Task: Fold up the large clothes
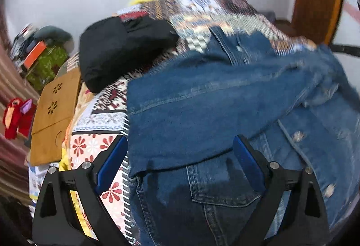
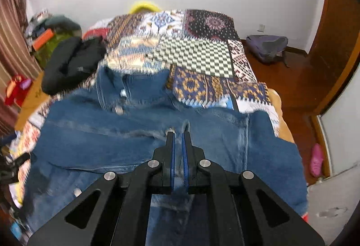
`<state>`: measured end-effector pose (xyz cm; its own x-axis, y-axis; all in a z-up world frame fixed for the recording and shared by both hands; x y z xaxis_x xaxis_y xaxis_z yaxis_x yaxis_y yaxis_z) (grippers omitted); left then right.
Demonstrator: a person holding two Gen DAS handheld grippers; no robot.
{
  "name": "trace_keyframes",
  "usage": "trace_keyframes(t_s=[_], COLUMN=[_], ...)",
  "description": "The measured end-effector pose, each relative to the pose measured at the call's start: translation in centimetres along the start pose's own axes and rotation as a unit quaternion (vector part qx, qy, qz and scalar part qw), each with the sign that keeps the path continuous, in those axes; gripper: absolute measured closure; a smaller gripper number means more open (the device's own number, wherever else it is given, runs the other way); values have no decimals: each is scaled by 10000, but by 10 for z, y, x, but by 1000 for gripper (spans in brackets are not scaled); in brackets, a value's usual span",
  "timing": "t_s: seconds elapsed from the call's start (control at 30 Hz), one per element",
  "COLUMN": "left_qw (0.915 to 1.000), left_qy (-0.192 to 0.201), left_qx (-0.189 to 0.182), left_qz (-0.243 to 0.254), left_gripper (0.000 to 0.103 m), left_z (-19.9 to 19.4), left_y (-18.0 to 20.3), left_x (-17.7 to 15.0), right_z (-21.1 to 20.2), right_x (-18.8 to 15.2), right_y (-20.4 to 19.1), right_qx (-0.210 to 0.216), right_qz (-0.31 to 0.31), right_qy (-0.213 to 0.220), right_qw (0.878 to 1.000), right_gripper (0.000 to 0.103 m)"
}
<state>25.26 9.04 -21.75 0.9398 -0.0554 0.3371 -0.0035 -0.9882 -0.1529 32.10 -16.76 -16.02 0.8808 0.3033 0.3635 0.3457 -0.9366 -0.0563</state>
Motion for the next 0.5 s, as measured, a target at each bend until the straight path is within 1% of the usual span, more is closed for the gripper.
trace_keyframes(t_s=[0.1,0.2,0.27,0.4,0.5], left_qw=[9992,9973,9949,9897,9861], left_qy=[-106,-44,43,215,242], left_qx=[-48,-238,-420,-610,-719], left_qz=[376,695,911,1278,1476], left_gripper=[8,8,8,8,8], left_z=[8,6,2,-4,-4], left_y=[16,41,62,102,129], left_x=[4,16,27,47,57], right_z=[3,4,5,1,-8], right_x=[-10,-19,-23,-30,-37], right_y=[-10,-12,-9,7,21], right_qx=[-252,-356,-272,-81,-279], right_qz=[-260,-294,-208,182,447], right_qy=[-211,-239,-278,-277,-191], right_qw=[9991,9986,9990,9994,9984], right_gripper=[97,96,94,92,88])
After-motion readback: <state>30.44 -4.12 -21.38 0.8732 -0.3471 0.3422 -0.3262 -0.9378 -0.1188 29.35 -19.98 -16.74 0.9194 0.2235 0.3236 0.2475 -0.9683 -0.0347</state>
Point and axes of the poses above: each gripper's, at about its wrist camera, not at the fingertips, and z roughly the way its jaws point, y to its right, x to its top, the point moved 1 cm from there along z, roughly the way its jaws point, and after that the axes turned 15 degrees about -y, right-handed, at the moved point
